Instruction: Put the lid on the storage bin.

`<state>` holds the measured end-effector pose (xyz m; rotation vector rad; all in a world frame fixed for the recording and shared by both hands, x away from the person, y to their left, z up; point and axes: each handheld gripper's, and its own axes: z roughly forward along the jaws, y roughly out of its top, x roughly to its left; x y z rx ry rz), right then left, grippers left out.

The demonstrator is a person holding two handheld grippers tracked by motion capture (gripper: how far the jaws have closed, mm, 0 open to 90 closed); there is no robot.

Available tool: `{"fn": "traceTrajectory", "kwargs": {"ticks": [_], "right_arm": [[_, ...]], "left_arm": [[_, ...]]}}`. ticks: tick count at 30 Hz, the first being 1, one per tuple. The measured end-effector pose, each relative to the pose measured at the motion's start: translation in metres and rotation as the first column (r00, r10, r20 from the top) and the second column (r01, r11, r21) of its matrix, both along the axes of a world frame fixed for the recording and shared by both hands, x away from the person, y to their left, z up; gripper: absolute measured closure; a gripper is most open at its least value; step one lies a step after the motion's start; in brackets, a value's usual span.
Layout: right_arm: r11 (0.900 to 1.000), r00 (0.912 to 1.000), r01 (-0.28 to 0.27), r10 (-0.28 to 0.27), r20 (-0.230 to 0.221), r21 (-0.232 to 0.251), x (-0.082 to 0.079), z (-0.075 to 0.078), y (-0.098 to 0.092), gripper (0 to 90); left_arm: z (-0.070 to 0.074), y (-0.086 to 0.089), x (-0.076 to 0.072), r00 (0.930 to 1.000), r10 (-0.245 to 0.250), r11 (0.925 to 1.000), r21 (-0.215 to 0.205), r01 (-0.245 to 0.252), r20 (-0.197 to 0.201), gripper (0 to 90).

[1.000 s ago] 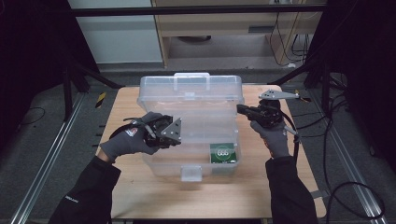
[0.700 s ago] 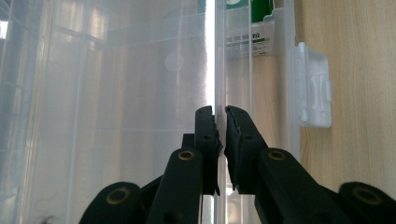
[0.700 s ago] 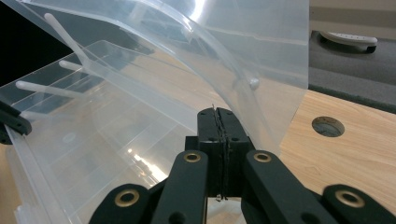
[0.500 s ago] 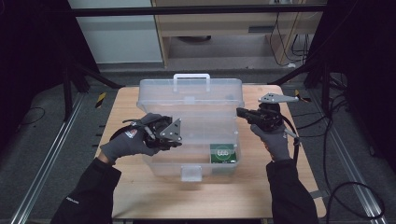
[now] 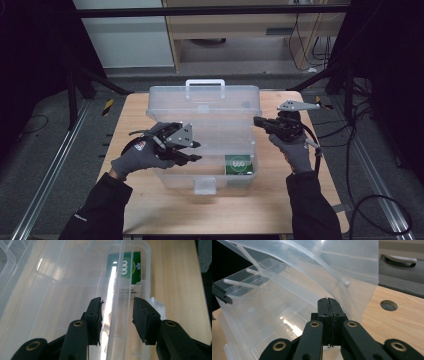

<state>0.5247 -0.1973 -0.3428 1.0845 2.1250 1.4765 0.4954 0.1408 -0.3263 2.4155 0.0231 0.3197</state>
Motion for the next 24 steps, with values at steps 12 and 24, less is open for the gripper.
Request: {"fn": "traceTrajectory", "kwargs": {"ticks": [12,24], "right_arm": [[1.0,1.0,-0.008,0.008,-0.006,-0.006,-0.001,0.0,-0.001,89.5],[1.0,0.9999,-0.011,0.011,-0.008,-0.015,-0.003,0.001,-0.001,89.6]], "left_arm": [[-0.011,0.004,-0.003,0.9966,0.036,0.9649,-0.257,-0.054,-0.074,51.0],[-0.024,0.016,-0.01,0.9851,0.132,0.8994,-0.404,-0.166,-0.11,48.6]]}}
